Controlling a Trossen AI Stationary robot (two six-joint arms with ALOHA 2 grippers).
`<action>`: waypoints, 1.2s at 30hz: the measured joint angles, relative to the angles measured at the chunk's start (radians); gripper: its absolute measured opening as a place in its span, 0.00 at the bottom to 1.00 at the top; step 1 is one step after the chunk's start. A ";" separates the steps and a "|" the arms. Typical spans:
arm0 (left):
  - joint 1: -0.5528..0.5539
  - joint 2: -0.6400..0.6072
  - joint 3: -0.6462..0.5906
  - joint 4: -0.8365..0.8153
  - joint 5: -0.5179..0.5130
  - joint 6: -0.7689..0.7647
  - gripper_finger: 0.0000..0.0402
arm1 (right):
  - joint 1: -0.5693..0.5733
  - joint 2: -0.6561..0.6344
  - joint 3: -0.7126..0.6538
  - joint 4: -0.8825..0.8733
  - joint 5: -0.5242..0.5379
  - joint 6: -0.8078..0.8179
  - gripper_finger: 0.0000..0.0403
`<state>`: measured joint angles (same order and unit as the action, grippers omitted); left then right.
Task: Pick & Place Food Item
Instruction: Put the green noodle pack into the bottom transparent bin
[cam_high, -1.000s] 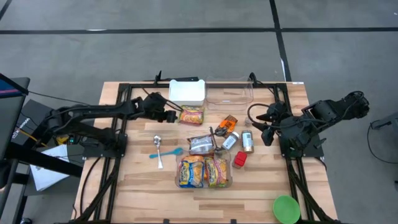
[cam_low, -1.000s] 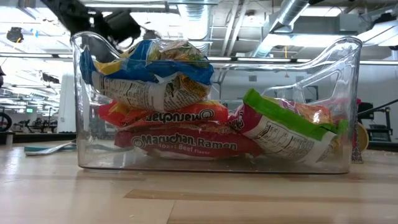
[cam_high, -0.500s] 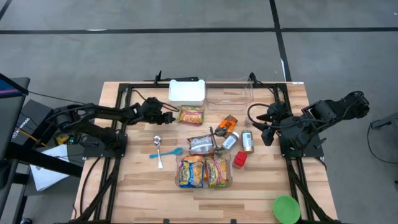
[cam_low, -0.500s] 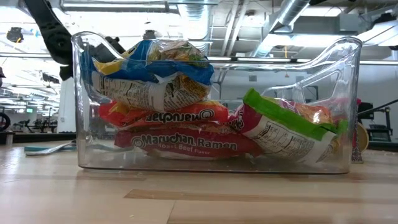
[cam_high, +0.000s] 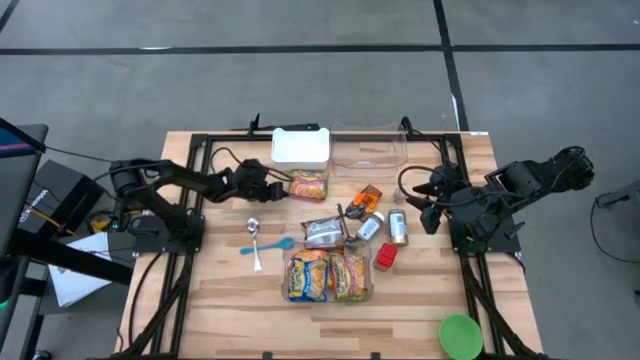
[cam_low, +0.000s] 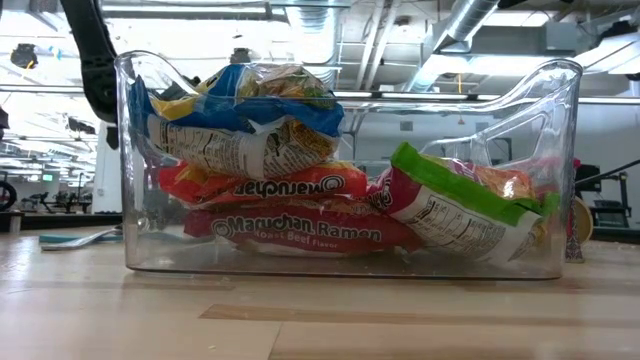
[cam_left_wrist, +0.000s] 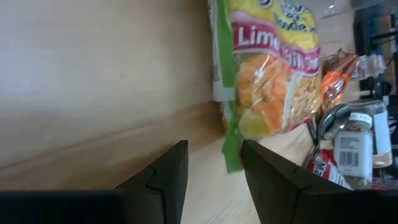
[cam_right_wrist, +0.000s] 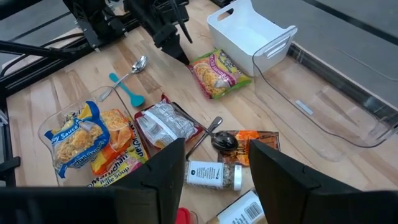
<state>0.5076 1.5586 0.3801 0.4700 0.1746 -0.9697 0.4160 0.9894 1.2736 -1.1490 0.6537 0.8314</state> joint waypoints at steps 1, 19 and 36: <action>0.000 0.006 0.001 0.013 0.005 0.000 0.37 | 0.000 0.000 0.000 0.000 0.000 0.000 0.42; 0.000 0.019 0.002 0.026 0.011 0.020 0.25 | 0.000 0.000 -0.049 0.011 0.000 0.027 0.42; 0.000 0.021 0.000 0.048 0.002 0.021 0.22 | 0.002 0.000 -0.068 0.093 -0.006 0.007 0.42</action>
<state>0.5072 1.5799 0.3801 0.5179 0.1764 -0.9485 0.4183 0.9891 1.2056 -1.0557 0.6476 0.8383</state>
